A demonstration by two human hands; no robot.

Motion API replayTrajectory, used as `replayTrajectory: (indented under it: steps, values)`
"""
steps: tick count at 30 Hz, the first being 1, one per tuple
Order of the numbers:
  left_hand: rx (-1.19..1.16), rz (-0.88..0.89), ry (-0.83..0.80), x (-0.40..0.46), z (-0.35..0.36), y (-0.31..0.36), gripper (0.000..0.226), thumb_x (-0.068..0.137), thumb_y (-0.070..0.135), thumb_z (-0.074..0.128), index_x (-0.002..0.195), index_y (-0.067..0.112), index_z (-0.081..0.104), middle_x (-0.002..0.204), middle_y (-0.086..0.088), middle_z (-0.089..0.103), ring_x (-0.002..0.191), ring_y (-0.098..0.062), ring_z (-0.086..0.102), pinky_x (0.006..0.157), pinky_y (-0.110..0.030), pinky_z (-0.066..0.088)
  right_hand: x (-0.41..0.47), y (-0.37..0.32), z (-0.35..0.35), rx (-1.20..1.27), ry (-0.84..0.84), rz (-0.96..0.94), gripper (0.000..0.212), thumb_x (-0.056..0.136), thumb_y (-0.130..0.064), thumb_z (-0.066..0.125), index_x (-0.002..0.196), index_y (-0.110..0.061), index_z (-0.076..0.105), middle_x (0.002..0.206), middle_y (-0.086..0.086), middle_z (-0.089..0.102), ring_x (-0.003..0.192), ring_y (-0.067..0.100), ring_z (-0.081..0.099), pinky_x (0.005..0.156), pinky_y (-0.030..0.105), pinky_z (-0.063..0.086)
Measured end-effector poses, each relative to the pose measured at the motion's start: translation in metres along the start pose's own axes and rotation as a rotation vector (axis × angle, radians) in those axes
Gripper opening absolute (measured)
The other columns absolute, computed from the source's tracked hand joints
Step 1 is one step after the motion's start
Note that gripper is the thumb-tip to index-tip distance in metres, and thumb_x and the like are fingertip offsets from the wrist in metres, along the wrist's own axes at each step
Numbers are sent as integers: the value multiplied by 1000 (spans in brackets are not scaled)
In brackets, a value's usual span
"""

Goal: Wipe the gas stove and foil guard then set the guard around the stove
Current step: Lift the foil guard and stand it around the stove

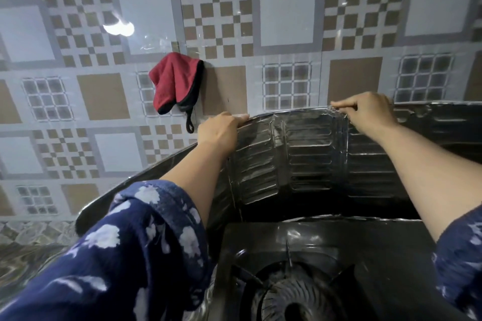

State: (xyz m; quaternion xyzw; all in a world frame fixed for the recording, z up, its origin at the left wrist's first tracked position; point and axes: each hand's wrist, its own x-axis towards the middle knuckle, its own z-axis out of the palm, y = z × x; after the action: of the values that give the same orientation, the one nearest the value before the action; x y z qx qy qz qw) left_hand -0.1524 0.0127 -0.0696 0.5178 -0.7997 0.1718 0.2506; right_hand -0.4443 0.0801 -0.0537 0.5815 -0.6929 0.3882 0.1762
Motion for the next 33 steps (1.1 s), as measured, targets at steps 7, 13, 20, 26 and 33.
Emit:
replayTrajectory:
  steps: [7,13,20,26,33]
  values:
    - [24,42,19,2,23,14,61,97,6,36,143,47,35,121,-3,60,105,-33,61,73,-37,44,-14,28,22,-36,52,73,20,89,-19,62,106,-26,72,110,5,73,108,32,61,90,39,39]
    - [92,47,-13,13,21,0,65,96,6,36,142,51,33,121,-1,59,106,-31,60,69,-35,40,-10,31,24,35,69,48,20,91,-20,60,105,-25,73,99,5,75,102,31,61,94,40,36]
    - [43,5,-48,11,-5,-22,64,95,5,35,135,54,43,135,-8,57,113,-34,59,80,-39,48,-1,14,6,86,1,9,20,92,-21,59,105,-28,73,102,3,75,77,19,52,90,45,43]
    - [51,19,-107,-9,-18,-23,66,94,1,32,137,49,43,141,-8,53,120,-33,55,77,-35,42,-6,7,7,31,-78,50,20,93,-27,56,104,-30,73,113,-1,71,107,29,59,94,44,37]
    - [49,50,-63,-7,-6,-12,81,89,-7,35,136,59,35,135,-1,58,113,-29,59,71,-36,46,-21,28,21,-28,-47,61,24,95,-26,53,111,-34,68,109,7,72,98,30,57,89,39,35]
